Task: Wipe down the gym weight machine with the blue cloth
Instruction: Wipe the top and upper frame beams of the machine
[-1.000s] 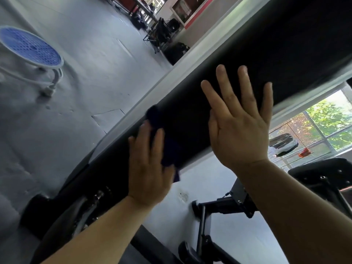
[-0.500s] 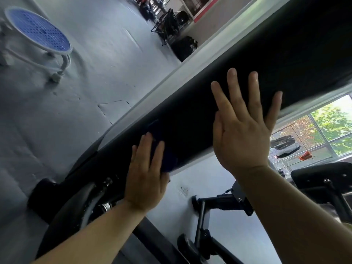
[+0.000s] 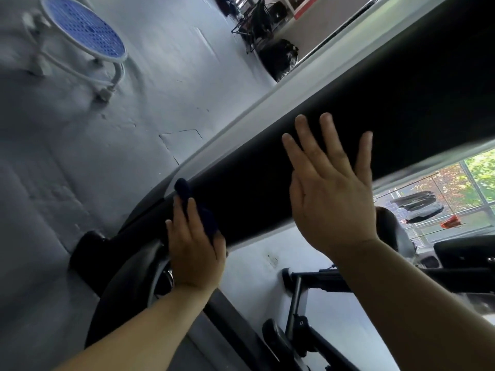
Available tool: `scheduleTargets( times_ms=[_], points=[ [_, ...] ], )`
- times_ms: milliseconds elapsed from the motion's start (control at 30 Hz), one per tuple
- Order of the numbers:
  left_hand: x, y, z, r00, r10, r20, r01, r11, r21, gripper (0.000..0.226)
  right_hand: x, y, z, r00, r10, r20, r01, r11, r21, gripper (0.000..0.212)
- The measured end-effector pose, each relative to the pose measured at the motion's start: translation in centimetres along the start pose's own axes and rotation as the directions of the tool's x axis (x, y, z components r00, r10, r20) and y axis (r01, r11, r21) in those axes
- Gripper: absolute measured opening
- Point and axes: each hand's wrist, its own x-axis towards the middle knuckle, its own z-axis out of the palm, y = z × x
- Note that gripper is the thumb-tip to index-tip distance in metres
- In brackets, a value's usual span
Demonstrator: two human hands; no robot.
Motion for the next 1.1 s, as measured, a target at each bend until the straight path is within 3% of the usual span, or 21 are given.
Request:
scheduleTargets(
  times_ms=[100,167,233,267,333,433,567,733,833,933,1100],
  points=[
    [0.7,3.1,-0.5,0.985,-0.173,0.016,0.173,0.968,-0.182,0.087,0.7,-1.1,0.5,1.000,0.018,-0.020,-0.018,1.000,0.009,0.051],
    [1.5,4.8,-0.8,1.000,-0.015,0.010,0.016,0.979,-0.201,0.088,0.9,-1.6,0.9,0.999,0.034,-0.041,-0.034,0.999,0.009,0.051],
    [1.6,3.3,-0.8,0.980,0.194,0.032,-0.192,0.979,-0.069,0.088,1.0,-1.8,1.3,0.998,0.032,-0.050,-0.032,0.999,-0.003,0.050],
    [1.7,1.7,-0.9,0.974,0.217,0.066,-0.220,0.975,0.040,0.091,1.0,-1.8,1.4,0.998,0.028,-0.048,-0.029,1.000,-0.011,0.050],
    [1.3,-1.2,-1.2,0.988,0.092,0.125,-0.116,0.974,0.195,0.104,0.8,-1.7,1.6,0.999,0.026,-0.044,-0.027,0.999,-0.019,0.050],
    [0.9,-0.9,-1.4,0.985,-0.079,0.154,0.048,0.979,0.199,0.118,0.8,-1.8,1.8,0.997,0.035,-0.075,-0.036,0.999,-0.018,0.049],
    [0.9,0.9,-1.1,0.987,0.061,0.151,-0.081,0.989,0.128,0.112,1.0,-1.9,2.4,0.989,0.033,-0.144,-0.040,0.998,-0.048,0.046],
    [0.1,-2.0,-2.7,0.949,-0.082,0.304,0.020,0.980,0.200,0.110,0.9,-2.0,2.8,0.987,0.028,-0.161,-0.035,0.998,-0.043,0.045],
    [0.3,-1.0,-3.9,0.934,-0.101,0.344,0.110,0.994,-0.007,0.087,0.8,-2.2,2.4,0.991,0.031,-0.127,-0.034,0.999,-0.018,0.047],
    [2.9,3.0,-5.0,0.962,-0.076,0.262,0.146,0.955,-0.258,0.066,0.6,-1.4,1.4,0.992,0.016,-0.129,-0.009,0.999,0.053,0.045],
    [9.3,13.3,-5.5,0.984,0.065,0.168,0.023,0.880,-0.474,0.043,4.4,7.1,-3.8,0.928,0.096,-0.361,-0.103,0.995,0.000,0.034]
  ],
)
